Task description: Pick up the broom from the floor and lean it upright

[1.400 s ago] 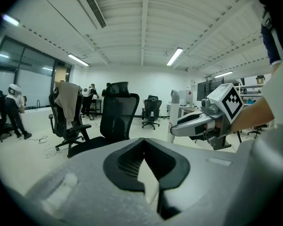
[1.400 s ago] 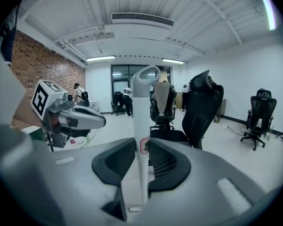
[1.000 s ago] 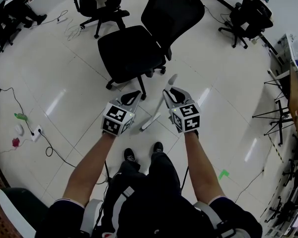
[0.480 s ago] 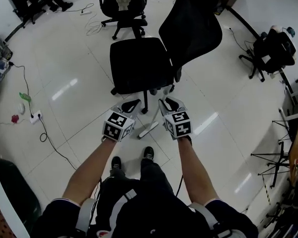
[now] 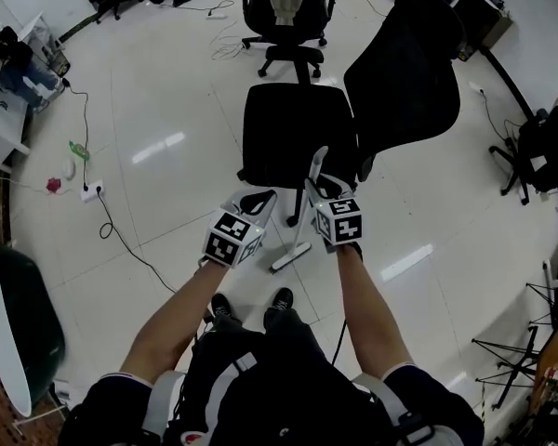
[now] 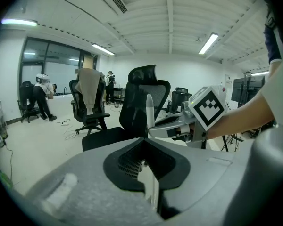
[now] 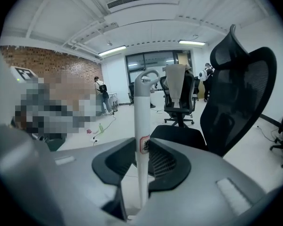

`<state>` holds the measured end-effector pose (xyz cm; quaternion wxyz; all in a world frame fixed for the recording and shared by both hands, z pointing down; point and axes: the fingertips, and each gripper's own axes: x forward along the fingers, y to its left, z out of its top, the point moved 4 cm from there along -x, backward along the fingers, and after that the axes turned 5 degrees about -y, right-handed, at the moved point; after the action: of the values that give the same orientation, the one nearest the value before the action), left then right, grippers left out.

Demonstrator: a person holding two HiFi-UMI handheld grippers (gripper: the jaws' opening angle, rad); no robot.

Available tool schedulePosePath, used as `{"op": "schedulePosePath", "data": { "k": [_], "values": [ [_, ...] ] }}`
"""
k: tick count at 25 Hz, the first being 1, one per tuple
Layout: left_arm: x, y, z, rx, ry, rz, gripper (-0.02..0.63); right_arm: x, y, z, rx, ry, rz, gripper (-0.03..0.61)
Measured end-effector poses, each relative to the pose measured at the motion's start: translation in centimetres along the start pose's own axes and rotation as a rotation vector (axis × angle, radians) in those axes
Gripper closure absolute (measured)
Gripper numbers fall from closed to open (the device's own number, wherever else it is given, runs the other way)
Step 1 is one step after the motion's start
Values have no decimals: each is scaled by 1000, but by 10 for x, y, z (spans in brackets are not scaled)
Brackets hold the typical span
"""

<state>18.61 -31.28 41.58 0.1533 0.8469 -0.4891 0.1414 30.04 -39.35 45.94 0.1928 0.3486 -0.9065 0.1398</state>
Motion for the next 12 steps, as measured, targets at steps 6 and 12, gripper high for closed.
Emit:
{"op": "schedulePosePath", "data": {
  "k": [6,12],
  "values": [
    [5,6,7,-33,-10,46,614,40,-14,9,-1,10,54,480],
    [3,15,2,-57,-7,98,612,69,-22,15,-18,14,79,477]
  ]
}}
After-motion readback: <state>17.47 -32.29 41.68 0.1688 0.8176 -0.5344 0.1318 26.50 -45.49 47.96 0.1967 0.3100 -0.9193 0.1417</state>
